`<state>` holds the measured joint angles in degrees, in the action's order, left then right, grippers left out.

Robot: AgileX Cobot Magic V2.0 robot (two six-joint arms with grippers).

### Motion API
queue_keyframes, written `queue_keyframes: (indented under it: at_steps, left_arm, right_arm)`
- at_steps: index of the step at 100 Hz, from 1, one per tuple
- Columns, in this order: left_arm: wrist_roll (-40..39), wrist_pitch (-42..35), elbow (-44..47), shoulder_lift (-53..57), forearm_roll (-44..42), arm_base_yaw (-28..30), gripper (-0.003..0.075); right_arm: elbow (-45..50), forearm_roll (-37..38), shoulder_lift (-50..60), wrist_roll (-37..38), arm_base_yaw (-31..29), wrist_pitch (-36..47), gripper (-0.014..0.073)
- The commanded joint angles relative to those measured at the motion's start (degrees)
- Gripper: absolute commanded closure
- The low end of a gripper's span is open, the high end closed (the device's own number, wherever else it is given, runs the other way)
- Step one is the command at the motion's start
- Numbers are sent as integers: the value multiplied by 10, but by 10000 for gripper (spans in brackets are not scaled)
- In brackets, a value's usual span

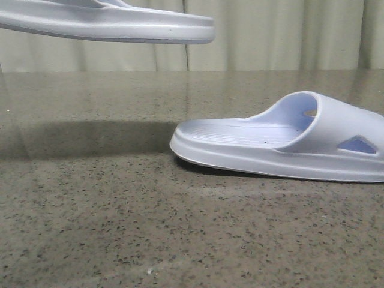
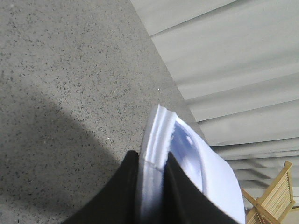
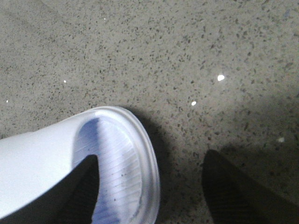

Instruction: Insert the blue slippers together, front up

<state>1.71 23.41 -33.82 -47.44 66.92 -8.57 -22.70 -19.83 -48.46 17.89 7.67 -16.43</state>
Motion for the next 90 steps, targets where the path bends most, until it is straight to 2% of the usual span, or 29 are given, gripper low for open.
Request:
queue_keyframes:
  at_steps: [1, 53, 90]
  left_arm:
    - [1, -8, -15, 6, 22, -3, 701]
    - [1, -7, -15, 6, 22, -3, 701]
    - [1, -7, -15, 6, 23, -3, 701]
  right_arm:
    - [-15, -19, -12, 0, -2, 46, 183]
    - [-15, -91, -69, 0, 0, 52, 183]
    - [-15, -103, -69, 0, 0, 1, 183]
